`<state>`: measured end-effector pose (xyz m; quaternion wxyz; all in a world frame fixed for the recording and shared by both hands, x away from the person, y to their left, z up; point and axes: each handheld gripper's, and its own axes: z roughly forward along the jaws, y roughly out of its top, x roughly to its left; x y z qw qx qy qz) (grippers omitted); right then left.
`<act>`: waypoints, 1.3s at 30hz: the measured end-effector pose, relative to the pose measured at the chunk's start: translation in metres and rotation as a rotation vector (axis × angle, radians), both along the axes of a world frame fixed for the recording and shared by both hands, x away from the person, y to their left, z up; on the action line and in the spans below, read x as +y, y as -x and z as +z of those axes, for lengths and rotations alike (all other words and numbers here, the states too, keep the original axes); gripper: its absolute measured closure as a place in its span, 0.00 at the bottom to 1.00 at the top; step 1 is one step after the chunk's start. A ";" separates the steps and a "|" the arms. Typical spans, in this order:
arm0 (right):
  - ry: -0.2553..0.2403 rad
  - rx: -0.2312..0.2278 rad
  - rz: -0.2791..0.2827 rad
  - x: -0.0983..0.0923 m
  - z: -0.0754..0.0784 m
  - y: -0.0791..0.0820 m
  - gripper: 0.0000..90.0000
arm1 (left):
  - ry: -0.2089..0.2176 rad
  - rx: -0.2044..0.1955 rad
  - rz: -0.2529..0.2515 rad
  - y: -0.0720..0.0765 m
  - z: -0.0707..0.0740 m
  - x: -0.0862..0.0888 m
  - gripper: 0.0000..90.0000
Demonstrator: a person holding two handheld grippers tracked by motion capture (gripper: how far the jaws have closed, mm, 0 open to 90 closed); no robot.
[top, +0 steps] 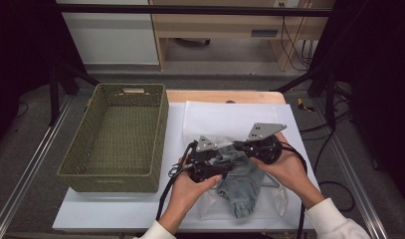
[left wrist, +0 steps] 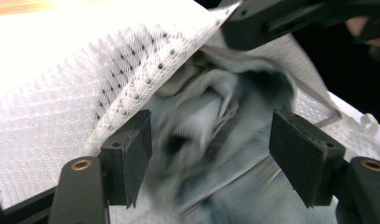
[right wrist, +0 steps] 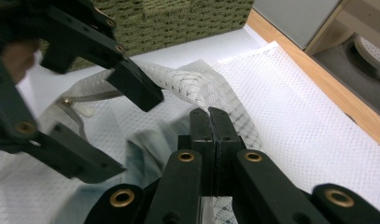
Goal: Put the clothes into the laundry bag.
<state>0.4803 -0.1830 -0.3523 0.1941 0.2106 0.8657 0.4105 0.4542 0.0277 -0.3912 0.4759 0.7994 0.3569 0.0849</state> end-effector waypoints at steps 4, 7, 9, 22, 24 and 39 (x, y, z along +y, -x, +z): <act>-0.017 0.001 -0.006 -0.004 -0.004 0.002 1.00 | 0.020 -0.019 -0.022 0.014 0.000 0.003 0.35; -0.041 -0.003 -0.012 -0.010 -0.004 0.006 1.00 | 0.022 -0.041 -0.040 0.021 0.001 0.003 0.36; -0.047 -0.012 -0.013 -0.013 -0.004 0.009 1.00 | 0.023 -0.050 -0.046 0.024 0.000 0.004 0.36; -0.047 -0.053 -0.017 -0.020 -0.012 0.031 1.00 | 0.015 -0.050 -0.050 0.036 -0.022 0.009 0.40; -0.059 -0.051 -0.021 -0.021 -0.015 0.033 1.00 | 0.012 -0.051 -0.050 0.037 -0.023 0.008 0.40; -0.092 -0.052 -0.035 -0.031 -0.029 0.047 1.00 | -0.018 -0.040 -0.065 0.048 -0.030 0.007 0.54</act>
